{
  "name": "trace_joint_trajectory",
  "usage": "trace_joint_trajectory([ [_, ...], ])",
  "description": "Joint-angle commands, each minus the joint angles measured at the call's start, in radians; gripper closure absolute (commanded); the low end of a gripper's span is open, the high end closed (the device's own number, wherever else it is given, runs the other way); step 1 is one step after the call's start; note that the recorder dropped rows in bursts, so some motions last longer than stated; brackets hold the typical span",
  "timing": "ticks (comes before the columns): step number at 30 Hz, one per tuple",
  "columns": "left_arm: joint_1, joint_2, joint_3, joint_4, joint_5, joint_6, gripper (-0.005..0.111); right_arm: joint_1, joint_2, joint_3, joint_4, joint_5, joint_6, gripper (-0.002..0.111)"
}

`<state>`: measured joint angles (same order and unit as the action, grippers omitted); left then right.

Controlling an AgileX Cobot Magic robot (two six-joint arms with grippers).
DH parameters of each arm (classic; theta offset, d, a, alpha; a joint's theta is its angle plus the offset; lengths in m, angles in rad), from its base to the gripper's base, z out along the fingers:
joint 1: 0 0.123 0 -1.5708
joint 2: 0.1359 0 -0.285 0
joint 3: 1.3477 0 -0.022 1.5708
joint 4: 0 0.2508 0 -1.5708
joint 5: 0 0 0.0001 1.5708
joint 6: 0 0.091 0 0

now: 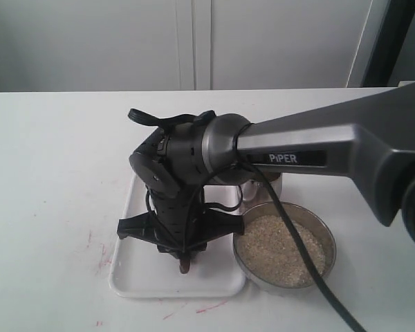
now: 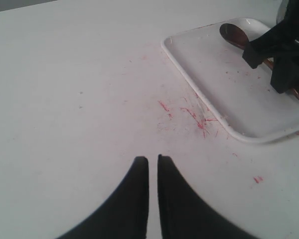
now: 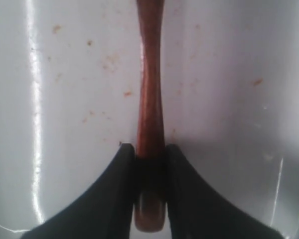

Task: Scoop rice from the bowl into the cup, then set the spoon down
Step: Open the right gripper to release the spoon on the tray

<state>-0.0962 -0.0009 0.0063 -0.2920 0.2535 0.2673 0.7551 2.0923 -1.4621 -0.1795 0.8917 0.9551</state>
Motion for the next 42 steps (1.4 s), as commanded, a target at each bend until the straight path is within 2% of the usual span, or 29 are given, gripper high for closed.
trace_joint_trajectory([
  [1,-0.007,0.001,-0.006,-0.007,0.001,-0.002,0.092,-0.007,-0.001,-0.003,-0.005,-0.035,-0.014,0.108],
  [21,-0.007,0.001,-0.006,-0.007,0.001,-0.002,0.092,-0.007,-0.003,-0.003,-0.003,-0.044,-0.017,0.108],
  [31,-0.007,0.001,-0.006,-0.007,0.001,-0.002,0.092,-0.007,-0.019,-0.007,-0.004,-0.070,-0.017,0.078],
  [42,-0.007,0.001,-0.006,-0.007,0.001,-0.002,0.092,-0.007,-0.031,-0.027,0.003,-0.029,-0.017,0.075],
])
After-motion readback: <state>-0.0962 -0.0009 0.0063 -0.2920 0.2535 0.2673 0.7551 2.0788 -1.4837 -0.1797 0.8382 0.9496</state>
